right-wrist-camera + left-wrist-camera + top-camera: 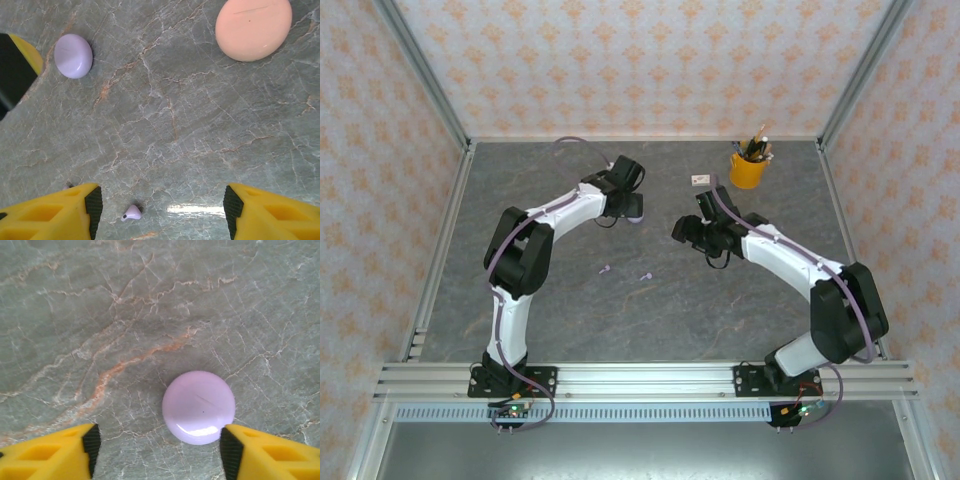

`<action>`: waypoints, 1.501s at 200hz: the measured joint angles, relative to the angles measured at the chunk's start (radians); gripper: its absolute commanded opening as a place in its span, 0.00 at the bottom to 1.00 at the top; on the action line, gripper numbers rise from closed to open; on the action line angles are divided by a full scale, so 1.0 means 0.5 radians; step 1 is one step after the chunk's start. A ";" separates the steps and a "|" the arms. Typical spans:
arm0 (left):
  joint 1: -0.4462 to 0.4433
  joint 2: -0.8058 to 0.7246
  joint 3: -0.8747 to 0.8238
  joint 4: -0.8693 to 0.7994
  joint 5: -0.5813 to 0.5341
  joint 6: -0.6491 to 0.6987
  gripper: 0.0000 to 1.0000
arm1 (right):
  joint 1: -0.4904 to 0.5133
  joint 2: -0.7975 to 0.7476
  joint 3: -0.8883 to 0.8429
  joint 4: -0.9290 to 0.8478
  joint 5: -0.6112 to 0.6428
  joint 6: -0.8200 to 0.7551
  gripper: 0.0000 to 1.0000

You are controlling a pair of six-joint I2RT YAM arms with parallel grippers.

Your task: Insert the wireless bluetooth earbuds into the charging case

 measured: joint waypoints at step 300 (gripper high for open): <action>-0.114 0.082 -0.156 0.159 0.395 0.031 0.76 | 0.000 -0.132 -0.028 -0.052 0.044 0.016 0.67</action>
